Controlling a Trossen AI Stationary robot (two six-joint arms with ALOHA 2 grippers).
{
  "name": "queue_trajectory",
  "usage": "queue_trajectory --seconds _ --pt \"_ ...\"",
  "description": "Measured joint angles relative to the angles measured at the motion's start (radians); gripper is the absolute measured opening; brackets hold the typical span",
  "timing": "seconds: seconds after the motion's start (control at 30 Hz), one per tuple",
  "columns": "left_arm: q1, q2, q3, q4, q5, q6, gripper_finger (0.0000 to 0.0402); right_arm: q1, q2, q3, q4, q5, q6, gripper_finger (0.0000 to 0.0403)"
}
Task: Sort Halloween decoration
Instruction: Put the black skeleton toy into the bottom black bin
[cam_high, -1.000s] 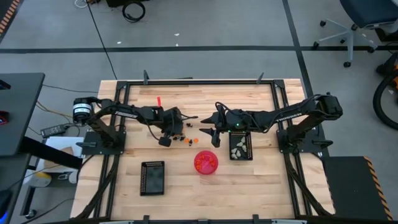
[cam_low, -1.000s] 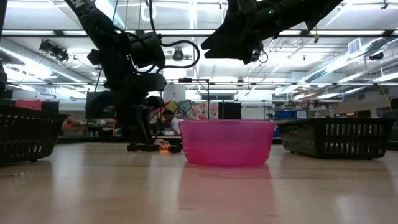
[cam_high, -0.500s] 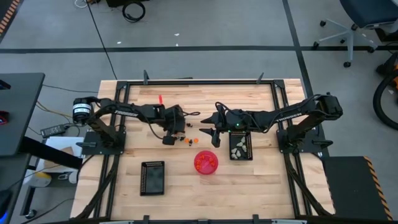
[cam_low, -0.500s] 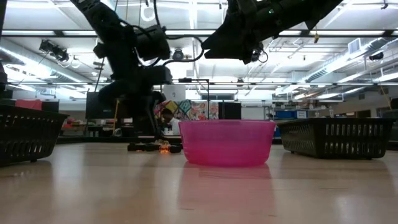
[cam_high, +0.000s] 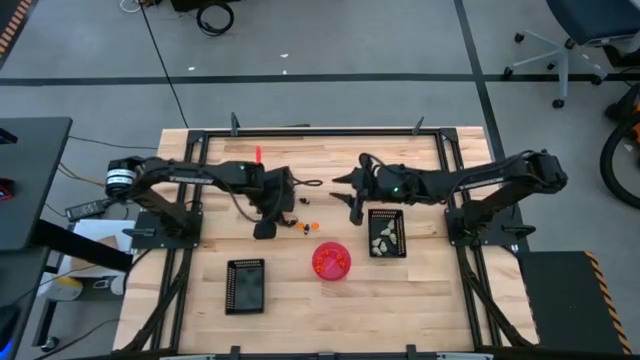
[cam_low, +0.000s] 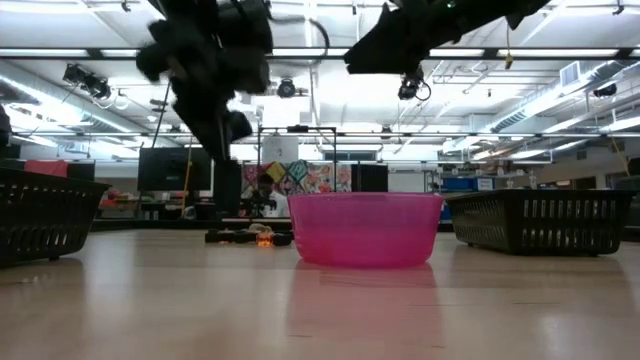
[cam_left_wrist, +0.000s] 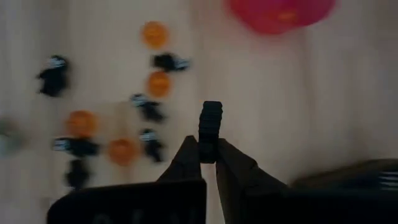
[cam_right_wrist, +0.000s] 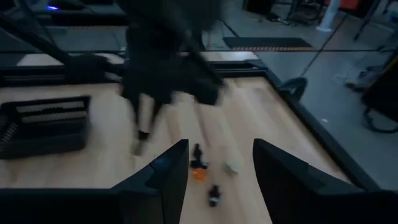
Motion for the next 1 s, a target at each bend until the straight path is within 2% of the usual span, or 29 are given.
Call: queue_trajectory --seconds 0.17,0.27,0.5,0.67,0.83,1.0 --pt "-0.099 -0.086 0.0 -0.048 0.068 -0.16 0.0009 -0.034 -0.04 0.0 -0.019 -0.032 -0.052 0.0182" --pt "-0.185 -0.122 0.0 -0.087 0.069 -0.266 0.0009 -0.048 -0.046 0.0 -0.021 -0.068 -0.085 0.0182" --pt "-0.407 -0.133 0.0 -0.104 0.064 -0.52 0.0009 -0.073 -0.025 0.001 -0.033 -0.117 -0.12 0.0182" --pt "-0.532 -0.123 -0.001 -0.124 -0.009 -0.669 0.0009 -0.087 -0.016 0.001 -0.025 -0.159 -0.147 0.0182" --pt "-0.593 -0.109 -0.032 -0.138 -0.054 -0.775 0.0009 -0.092 -0.016 0.001 -0.018 -0.166 -0.16 0.0182" --pt "-0.611 -0.11 -0.158 -0.063 -0.018 -0.906 0.0009 -0.102 -0.016 0.001 -0.002 -0.183 -0.16 0.0182"
